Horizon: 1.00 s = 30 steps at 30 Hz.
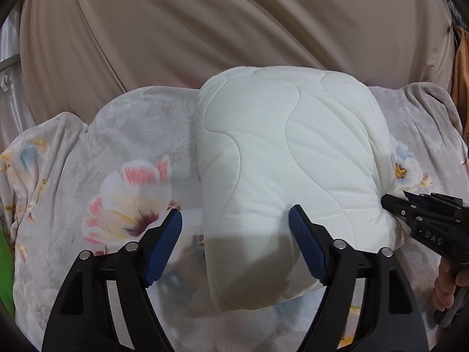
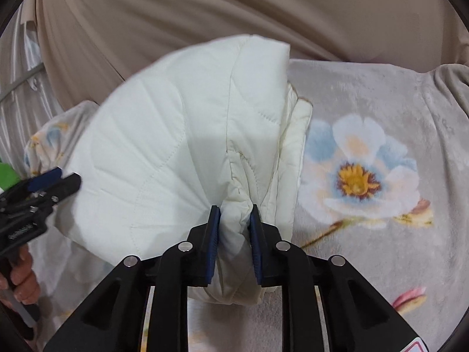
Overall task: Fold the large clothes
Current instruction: 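Lower the folded bundle onto the blanket and open both tools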
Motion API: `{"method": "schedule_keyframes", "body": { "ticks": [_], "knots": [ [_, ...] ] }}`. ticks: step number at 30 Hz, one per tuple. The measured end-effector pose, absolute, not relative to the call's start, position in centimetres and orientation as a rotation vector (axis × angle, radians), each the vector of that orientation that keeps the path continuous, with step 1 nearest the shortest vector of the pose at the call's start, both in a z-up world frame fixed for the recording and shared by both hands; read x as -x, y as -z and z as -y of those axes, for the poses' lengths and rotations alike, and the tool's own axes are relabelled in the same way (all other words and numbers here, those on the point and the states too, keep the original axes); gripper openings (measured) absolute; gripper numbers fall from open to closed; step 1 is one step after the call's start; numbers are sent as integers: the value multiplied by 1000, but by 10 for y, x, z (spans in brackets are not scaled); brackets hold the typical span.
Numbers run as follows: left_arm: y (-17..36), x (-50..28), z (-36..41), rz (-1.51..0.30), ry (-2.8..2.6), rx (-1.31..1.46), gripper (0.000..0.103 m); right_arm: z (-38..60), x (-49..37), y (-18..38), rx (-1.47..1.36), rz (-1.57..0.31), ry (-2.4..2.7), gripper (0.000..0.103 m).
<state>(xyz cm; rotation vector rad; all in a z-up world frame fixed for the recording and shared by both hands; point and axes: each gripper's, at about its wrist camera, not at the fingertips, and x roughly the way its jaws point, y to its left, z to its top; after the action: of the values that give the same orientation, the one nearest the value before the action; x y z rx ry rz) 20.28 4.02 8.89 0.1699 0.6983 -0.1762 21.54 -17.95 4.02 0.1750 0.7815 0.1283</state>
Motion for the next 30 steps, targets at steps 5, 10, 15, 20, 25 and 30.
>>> {"method": "schedule_keyframes", "body": {
  "ticks": [5,10,15,20,25,30],
  "knots": [
    [-80,-205,-39,-698,144,-175,74,176,-212,-41,-155,-766,-122,21],
    [-82,-201,-38,-679,117,-197,74,183,-197,-75,-243,-718,-126,21],
    [-82,-202,-39,-679,118,-195,74,160,-179,-114,-159,-629,-138,18],
    [-81,-200,-39,-690,141,-183,74,142,-207,-58,-68,-772,-78,12],
    [-84,-187,-40,-693,144,-170,74,143,-182,-87,-92,-703,-71,14],
    [-80,-160,-40,-703,154,-138,81,142,-139,-85,-68,-671,-19,37]
  ]
}}
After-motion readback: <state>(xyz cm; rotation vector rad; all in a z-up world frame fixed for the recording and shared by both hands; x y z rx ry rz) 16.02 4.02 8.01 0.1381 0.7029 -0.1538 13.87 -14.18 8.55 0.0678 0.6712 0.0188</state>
